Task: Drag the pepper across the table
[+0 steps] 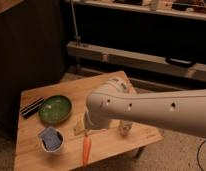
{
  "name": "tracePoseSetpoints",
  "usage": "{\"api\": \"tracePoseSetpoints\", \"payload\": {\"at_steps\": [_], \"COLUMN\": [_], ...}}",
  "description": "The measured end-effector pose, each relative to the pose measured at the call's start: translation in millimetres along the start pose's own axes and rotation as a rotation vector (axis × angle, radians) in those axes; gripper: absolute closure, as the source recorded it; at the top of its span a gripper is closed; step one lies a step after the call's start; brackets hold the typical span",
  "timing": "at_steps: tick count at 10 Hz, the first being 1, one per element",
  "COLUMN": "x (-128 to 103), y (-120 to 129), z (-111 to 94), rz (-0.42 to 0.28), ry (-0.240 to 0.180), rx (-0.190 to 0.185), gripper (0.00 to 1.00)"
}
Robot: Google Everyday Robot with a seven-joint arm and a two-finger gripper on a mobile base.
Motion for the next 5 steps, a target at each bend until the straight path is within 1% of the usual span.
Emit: {"api": "tracePoseSetpoints", "payload": {"at_steps": [2,5], "x": [6,9], "y": [-10,-16], "z": [28,73], "rz": [0.001,0.0], "ry": [-0.026,-0.071], "rx": [-0.018,-0.024], "gripper": [0.22,0.22]}}
